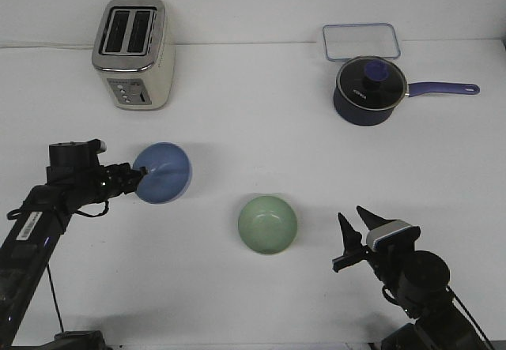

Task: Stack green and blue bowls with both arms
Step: 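Lift the blue bowl and carry it over the green bowl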

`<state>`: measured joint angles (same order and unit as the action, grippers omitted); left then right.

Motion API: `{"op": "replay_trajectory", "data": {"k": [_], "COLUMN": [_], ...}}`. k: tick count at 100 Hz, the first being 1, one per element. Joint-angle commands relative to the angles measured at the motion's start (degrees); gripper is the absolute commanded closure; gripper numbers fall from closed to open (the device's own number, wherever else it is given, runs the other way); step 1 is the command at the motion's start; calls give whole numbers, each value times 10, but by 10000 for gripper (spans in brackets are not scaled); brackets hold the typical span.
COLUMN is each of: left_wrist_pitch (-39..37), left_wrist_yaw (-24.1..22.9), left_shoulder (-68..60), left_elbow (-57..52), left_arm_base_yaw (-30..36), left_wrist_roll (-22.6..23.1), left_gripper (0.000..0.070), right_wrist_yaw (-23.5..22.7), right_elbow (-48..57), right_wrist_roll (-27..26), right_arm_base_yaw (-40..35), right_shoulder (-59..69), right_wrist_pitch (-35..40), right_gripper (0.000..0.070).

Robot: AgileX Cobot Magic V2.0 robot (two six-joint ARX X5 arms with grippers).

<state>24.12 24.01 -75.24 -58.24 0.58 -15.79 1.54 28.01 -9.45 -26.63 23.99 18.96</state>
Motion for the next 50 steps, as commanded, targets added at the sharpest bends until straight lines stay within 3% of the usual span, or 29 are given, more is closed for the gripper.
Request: {"op": "replay_trajectory", "data": {"k": [1, 24, 50], "left_wrist_pitch": [-2, -41, -95], "left_wrist_yaw": [7, 3, -47], "left_shoulder": [13, 31, -14], "left_elbow": [-13, -13, -13], "left_arm_base_yaw": [34, 196, 332], "left_wrist_roll": [0, -39, -51], "left_gripper": [688, 688, 688], "right_wrist_yaw": [-1, -1, -1], "right_elbow": [0, 0, 0], "right_wrist_roll": [-4, -4, -4], "right_arm_base_yaw": [-4, -4, -4], "right_shoulder": [1, 1, 1], "right_wrist_pitch": [-5, -5, -5], "right_gripper": [417, 417, 417]}}
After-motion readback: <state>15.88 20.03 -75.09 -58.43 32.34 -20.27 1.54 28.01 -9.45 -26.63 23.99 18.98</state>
